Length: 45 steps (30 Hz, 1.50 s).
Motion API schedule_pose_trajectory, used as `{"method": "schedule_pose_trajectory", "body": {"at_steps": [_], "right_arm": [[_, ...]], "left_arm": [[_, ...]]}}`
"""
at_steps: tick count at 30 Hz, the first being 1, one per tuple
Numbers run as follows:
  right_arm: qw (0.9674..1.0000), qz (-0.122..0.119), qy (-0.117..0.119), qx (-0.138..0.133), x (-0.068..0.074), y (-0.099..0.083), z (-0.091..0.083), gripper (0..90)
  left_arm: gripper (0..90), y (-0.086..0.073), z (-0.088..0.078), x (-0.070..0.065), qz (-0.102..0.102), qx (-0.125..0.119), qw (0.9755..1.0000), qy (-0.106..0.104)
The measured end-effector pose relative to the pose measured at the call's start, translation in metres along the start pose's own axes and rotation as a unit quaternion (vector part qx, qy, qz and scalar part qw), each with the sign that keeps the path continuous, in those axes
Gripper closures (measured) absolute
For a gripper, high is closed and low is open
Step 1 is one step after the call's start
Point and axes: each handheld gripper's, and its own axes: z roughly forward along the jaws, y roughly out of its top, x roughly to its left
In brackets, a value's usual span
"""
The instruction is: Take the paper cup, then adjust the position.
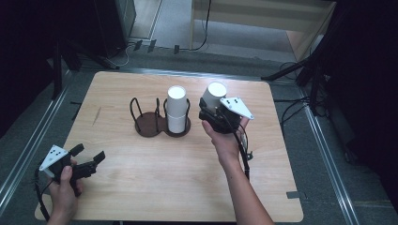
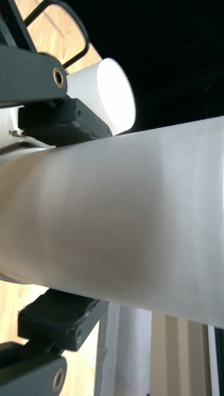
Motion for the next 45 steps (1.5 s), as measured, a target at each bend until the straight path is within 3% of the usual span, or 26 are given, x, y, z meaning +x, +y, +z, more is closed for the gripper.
{"method": "schedule_pose_trajectory", "body": {"at_steps": [18, 24, 26, 32, 37, 41, 45], "right_arm": [[0.9993, -0.002, -0.020, 0.033, -0.027, -0.052, -0.022, 28.0], [0.9989, -0.011, -0.020, 0.041, -0.028, -0.069, -0.031, 28.0], [0.9987, -0.014, -0.020, 0.044, -0.028, -0.075, -0.034, 28.0], [0.9983, -0.025, -0.016, 0.051, -0.028, -0.091, -0.037, 28.4], [0.9978, -0.032, -0.018, 0.055, -0.029, -0.101, -0.039, 28.5], [0.9979, -0.028, -0.014, 0.056, -0.030, -0.106, -0.040, 28.5], [0.9975, -0.040, -0.010, 0.057, -0.029, -0.111, -0.040, 28.7]], "left_arm": [[2.7, 0.000, -0.001, -0.002, 0.006, -0.001, 1.0000, 0.005], [2.7, 0.003, -0.001, -0.009, 0.026, 0.003, 0.9995, 0.020], [2.7, 0.005, 0.000, -0.014, 0.017, -0.001, 0.9998, 0.014], [2.6, 0.014, 0.004, -0.032, 0.030, -0.003, 0.9995, 0.011], [2.6, 0.024, 0.009, -0.052, 0.064, 0.007, 0.9979, 0.008], [2.7, 0.032, 0.013, -0.063, 0.072, 0.008, 0.9974, -0.003], [2.7, 0.038, 0.019, -0.075, 0.079, 0.005, 0.9968, -0.012]]}}
